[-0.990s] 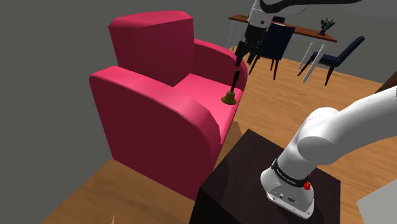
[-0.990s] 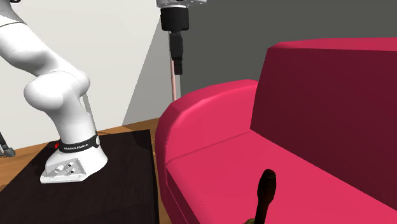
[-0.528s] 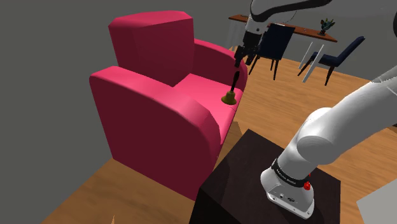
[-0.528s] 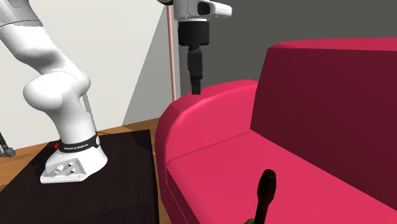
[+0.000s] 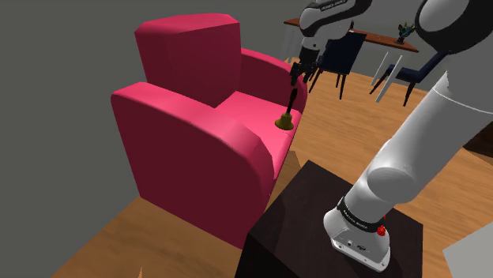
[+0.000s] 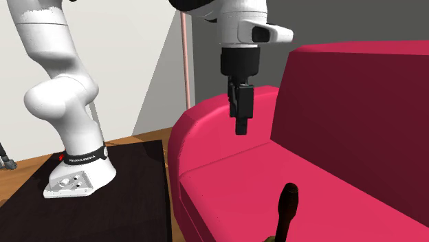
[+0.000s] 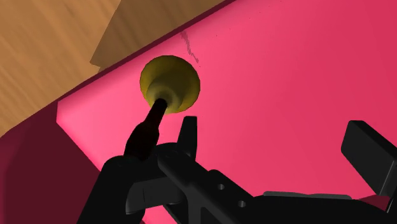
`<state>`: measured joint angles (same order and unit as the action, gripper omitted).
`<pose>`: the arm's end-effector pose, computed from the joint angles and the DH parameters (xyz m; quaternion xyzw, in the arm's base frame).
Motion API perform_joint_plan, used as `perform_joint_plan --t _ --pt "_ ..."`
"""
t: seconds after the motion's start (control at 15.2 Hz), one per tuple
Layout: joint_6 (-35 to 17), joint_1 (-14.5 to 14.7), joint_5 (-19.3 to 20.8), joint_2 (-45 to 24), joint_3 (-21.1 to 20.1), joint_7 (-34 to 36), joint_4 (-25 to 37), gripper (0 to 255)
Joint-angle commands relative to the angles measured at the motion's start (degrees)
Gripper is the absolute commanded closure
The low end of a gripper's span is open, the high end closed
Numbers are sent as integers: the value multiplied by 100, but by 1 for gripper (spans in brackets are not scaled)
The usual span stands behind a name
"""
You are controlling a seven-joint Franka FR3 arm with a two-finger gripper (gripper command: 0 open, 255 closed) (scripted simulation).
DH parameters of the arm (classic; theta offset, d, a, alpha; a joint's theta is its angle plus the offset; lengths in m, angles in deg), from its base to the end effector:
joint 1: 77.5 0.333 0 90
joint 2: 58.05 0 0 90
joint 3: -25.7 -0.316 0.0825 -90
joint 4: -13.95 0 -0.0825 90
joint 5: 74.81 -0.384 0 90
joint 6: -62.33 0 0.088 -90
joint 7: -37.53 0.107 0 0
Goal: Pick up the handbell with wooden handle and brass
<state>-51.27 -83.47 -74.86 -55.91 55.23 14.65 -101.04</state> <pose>0.4437 -0.3193 0.4703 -0.9939 0.1100 -0.0083 0.0064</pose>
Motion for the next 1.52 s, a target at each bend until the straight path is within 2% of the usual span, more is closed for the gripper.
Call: perform_joint_plan --t 0.0,0.26,0.66,1.25,1.32,1.45 --pt "-65 -78 -238 -466 107 -255 329 0" --pt "-95 -374 -756 -1408 224 -771 1067 0" --pt "91 -1054 -1440 -2817 148 -1329 2438 0" --pt "-390 -1084 -1568 -3017 67 -1414 2133 0" --pt "-394 -1081 -1568 -3016 67 -1412 2128 255" --pt "-395 -1081 -1569 -3018 66 -1411 2130 255"
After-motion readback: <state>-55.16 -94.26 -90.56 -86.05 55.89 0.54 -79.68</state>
